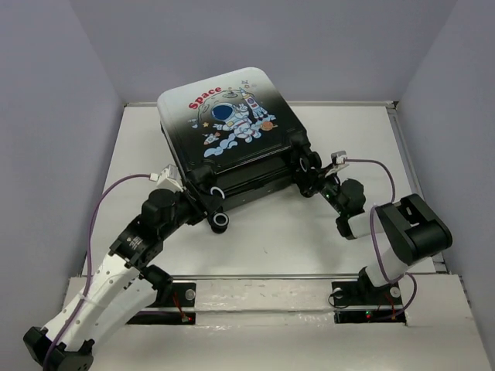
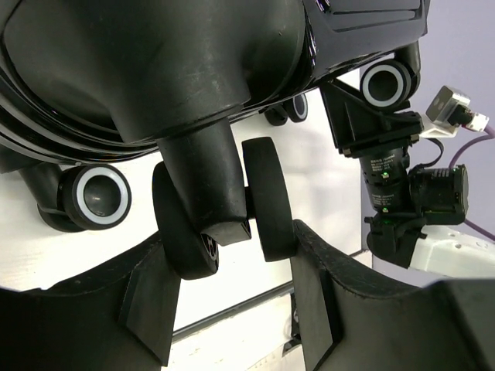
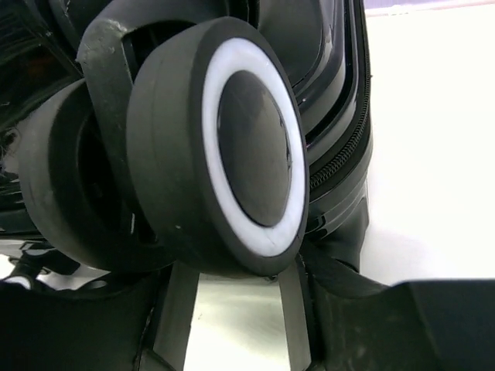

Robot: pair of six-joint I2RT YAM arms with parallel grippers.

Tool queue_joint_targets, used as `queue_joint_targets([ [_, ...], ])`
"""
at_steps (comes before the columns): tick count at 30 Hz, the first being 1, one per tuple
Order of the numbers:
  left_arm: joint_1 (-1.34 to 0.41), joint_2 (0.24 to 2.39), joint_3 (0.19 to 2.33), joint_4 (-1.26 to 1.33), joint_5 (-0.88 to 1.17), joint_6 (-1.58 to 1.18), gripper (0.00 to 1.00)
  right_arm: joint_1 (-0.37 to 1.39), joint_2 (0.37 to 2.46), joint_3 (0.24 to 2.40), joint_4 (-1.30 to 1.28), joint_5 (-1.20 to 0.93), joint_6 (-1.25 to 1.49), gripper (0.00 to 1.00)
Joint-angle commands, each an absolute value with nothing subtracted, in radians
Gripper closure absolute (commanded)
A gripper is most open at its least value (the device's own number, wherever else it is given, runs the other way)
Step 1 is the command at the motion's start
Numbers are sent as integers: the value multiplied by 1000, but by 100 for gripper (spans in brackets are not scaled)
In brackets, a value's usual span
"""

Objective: Pack the luggage

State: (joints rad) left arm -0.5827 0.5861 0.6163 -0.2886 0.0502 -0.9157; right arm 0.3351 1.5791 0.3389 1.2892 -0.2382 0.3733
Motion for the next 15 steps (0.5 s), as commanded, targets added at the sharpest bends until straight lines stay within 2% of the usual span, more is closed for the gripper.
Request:
queue_joint_targets([
  [1, -606, 535, 749, 20, 172, -879, 94, 337, 1651, 370, 1476, -222, 354, 57],
  [2, -606, 531, 741, 18, 170, -879, 94, 337, 1657, 361, 1492, -218, 356, 58],
  [5, -606, 525, 719, 6, 160, -873, 94, 337, 1686, 348, 1528, -212, 361, 53],
  [15, -606, 514, 735, -23, 149, -859, 94, 337, 1756, 422, 1552, -256, 377, 56],
])
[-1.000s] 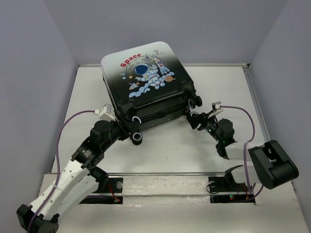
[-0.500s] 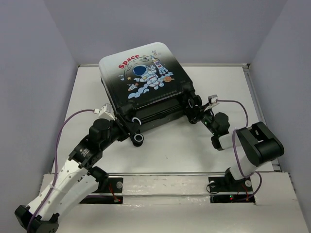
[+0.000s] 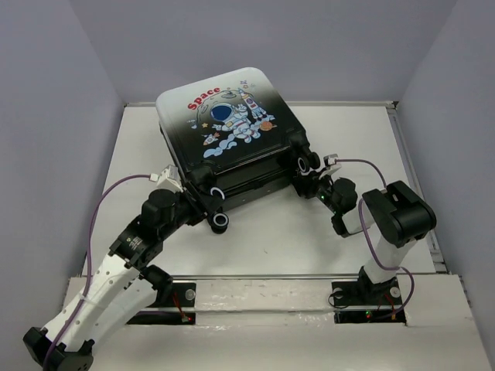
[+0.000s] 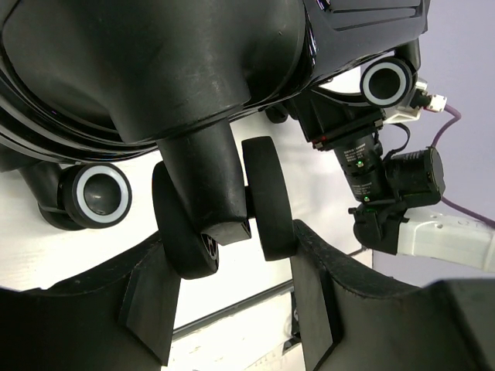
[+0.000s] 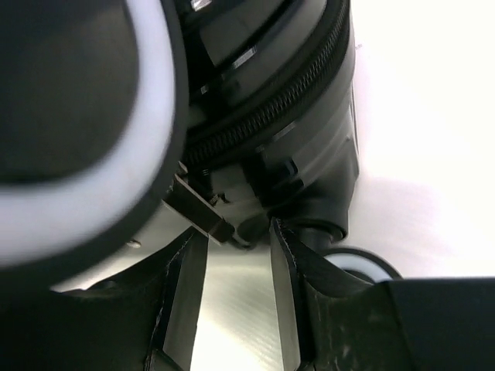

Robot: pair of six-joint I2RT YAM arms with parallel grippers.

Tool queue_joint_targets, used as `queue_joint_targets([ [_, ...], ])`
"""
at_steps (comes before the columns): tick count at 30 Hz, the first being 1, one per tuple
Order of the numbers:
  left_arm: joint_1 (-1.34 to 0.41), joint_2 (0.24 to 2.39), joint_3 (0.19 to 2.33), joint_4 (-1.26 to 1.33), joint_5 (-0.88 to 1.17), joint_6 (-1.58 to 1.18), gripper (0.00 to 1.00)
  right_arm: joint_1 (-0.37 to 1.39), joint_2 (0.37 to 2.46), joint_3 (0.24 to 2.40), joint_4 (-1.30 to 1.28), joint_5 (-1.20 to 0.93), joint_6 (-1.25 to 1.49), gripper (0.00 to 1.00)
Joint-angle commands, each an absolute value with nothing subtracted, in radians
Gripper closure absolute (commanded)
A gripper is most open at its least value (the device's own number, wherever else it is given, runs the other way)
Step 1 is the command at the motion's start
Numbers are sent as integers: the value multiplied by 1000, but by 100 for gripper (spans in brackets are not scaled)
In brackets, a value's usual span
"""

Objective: Pack the luggage

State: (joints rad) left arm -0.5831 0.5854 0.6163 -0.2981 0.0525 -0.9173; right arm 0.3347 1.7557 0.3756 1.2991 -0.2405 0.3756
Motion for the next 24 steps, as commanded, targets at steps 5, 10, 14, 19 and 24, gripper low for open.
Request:
queue_joint_targets([
  [5, -606, 508, 721, -29, 150, -859, 94, 337, 1727, 428, 1552, -267, 380, 50],
  [10, -606, 499, 710, -34, 146, -857, 94, 337, 1678, 426, 1536, -259, 371, 55],
  [14, -606, 492, 700, -38, 146, -861, 94, 337, 1667, 436, 1543, -256, 379, 66],
  [19, -606, 489, 677, -32, 152, -870, 94, 337, 1661, 448, 1578, -262, 429, 84],
  [24, -606, 500, 658, -14, 155, -874, 94, 377, 1655, 414, 1680, -276, 526, 93],
])
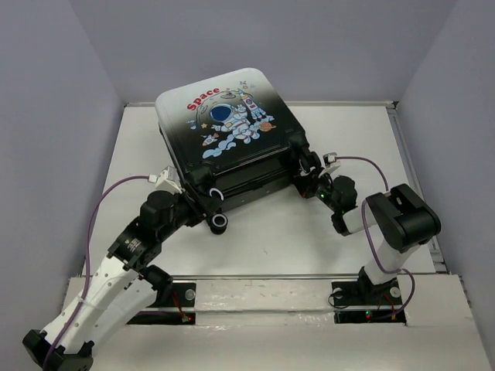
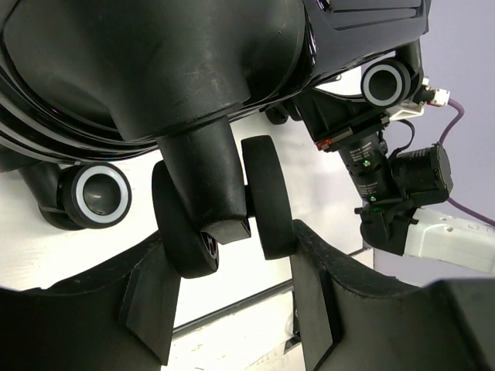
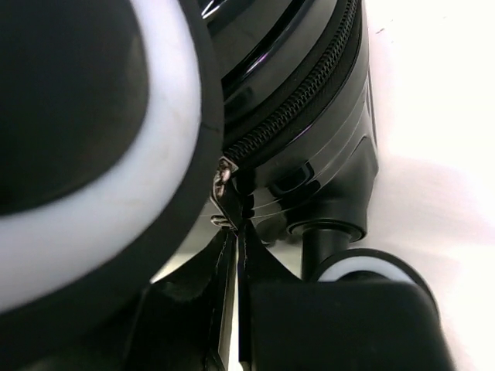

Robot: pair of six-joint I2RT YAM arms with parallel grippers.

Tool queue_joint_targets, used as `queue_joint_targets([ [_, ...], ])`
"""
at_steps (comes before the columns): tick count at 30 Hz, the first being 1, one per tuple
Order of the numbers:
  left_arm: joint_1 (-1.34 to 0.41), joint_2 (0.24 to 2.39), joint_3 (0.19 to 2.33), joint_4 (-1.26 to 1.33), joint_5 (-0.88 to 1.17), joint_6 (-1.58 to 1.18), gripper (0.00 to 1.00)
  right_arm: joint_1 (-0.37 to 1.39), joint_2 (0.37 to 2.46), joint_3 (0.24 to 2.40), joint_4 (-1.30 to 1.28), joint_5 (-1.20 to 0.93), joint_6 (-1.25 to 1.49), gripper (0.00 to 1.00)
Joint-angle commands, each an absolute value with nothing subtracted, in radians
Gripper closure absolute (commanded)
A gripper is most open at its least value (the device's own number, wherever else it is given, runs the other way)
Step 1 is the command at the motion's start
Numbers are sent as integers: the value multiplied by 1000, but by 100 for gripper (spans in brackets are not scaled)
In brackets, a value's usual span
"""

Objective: Pack the luggage

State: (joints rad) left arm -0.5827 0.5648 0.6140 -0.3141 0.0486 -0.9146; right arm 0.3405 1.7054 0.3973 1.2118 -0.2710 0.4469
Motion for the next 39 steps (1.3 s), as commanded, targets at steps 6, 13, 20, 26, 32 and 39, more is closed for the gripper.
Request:
queue_joint_targets([
  [6, -606, 571, 670, 80, 189, -877, 94, 673, 1569, 312, 1609, -85, 401, 93],
  [13, -607, 672, 709, 195, 230, -896, 94, 1026, 1689, 432, 1451, 129, 341, 93],
  [20, -607, 637, 750, 143, 198, -862, 94, 1124, 1730, 408, 1430, 213, 396, 93],
  [26, -607, 571, 746, 71, 147, -836, 94, 1080, 1390, 362, 931, 509, 439, 70],
  [32, -606, 523, 712, 43, 147, -834, 94, 818, 1164, 285, 844, 482, 359, 49],
  [39, -606, 489, 693, 41, 198, -857, 94, 657, 1221, 278, 1002, 305, 298, 50],
])
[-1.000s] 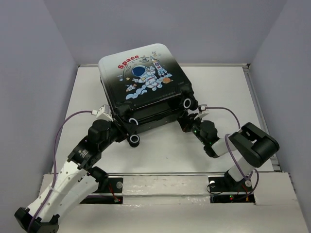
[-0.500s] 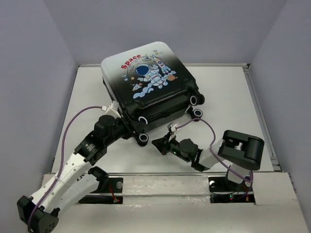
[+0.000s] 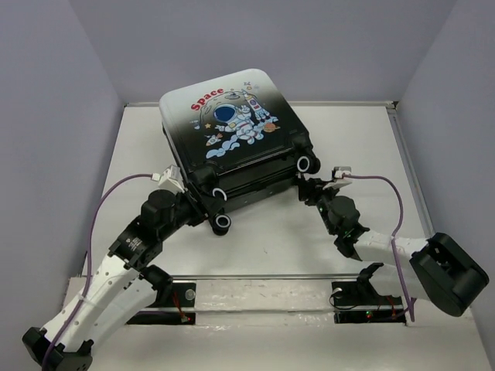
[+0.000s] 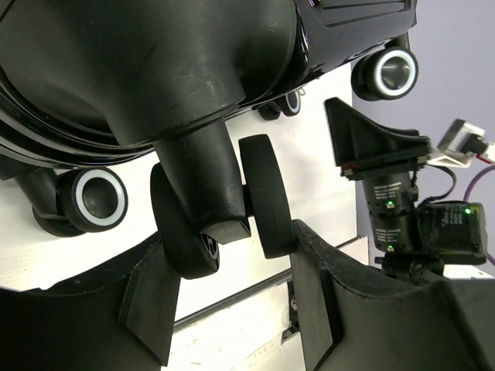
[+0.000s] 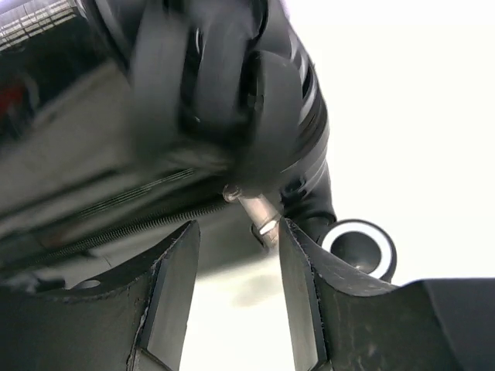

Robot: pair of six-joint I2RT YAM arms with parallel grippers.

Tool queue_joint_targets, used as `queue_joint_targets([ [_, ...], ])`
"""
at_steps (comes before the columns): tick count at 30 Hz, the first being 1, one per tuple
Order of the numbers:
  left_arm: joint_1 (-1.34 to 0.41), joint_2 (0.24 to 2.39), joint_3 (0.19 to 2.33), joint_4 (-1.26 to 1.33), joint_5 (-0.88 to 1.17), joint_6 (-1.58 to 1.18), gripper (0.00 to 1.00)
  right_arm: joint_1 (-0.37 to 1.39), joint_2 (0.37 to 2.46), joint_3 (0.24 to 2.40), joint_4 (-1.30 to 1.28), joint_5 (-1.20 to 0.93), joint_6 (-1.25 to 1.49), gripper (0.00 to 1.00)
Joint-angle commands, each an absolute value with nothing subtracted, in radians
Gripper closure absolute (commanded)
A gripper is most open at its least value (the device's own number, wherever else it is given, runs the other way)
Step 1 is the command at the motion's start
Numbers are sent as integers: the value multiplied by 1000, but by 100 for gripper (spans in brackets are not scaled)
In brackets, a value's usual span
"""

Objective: Pack the luggage

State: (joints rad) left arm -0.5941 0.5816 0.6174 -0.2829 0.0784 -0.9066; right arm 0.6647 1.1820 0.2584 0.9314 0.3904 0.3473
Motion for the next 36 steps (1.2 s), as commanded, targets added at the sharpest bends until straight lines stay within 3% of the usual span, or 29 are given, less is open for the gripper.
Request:
queue_joint_targets([
  [1, -607, 479, 692, 38, 202, -862, 94, 657, 1236, 276, 1014, 304, 302, 51],
  [17, -606, 451, 664, 17, 212, -874, 94, 535, 1440, 345, 1170, 114, 285, 52],
  [18, -607, 453, 664, 17, 213, -874, 94, 535, 1442, 342, 1183, 101, 282, 53],
  [19, -607, 457, 663, 20, 213, -876, 94, 535, 1443, 341, 1202, 89, 276, 63],
  [21, -607, 460, 660, 21, 212, -874, 94, 535, 1447, 351, 1200, 54, 273, 69],
  [25, -607, 468, 658, 25, 209, -873, 94, 535, 1463, 364, 1224, 28, 279, 93],
  [30, -607, 482, 652, 52, 216, -876, 94, 535, 1476, 319, 1339, -47, 348, 93],
  [32, -607, 512, 650, 98, 227, -885, 94, 598, 1482, 322, 1333, -32, 362, 93],
  [36, -607, 597, 660, 216, 282, -922, 94, 946, 1566, 440, 1197, 199, 244, 93],
])
